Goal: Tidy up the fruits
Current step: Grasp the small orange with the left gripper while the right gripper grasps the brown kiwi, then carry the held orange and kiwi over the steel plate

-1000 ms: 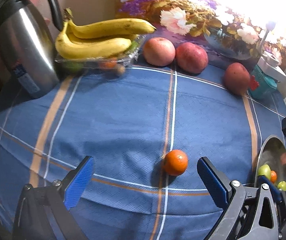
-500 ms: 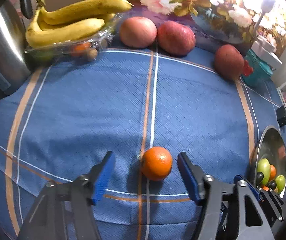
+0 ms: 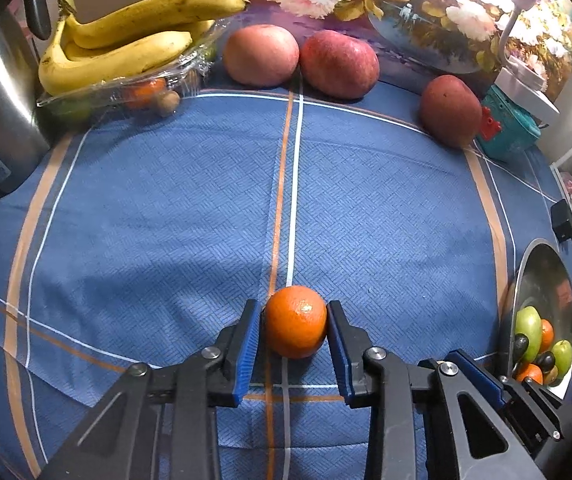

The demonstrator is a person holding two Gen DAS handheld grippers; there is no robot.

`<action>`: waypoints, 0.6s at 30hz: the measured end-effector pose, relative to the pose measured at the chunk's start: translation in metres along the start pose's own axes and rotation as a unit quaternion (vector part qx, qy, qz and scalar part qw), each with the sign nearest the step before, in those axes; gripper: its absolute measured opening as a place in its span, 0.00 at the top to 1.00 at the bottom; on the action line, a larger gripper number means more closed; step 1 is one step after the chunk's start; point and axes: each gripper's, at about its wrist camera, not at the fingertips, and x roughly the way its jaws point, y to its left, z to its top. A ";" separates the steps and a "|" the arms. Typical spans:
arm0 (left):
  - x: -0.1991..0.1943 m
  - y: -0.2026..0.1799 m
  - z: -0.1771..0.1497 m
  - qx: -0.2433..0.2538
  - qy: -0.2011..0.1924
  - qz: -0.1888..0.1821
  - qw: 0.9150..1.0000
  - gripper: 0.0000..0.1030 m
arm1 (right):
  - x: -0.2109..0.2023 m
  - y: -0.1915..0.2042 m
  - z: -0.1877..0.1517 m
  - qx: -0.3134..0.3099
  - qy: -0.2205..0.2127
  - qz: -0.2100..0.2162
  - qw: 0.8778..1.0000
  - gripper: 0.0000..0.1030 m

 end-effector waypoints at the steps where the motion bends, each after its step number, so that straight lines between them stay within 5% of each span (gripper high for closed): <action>1: -0.001 0.001 0.000 0.000 0.000 0.001 1.000 0.66 | 0.000 0.001 -0.001 0.000 0.000 0.001 1.000 0.75; 18: -0.033 0.005 0.000 -0.001 -0.025 0.008 1.000 0.66 | -0.024 -0.008 0.002 -0.010 -0.020 0.006 1.000 0.76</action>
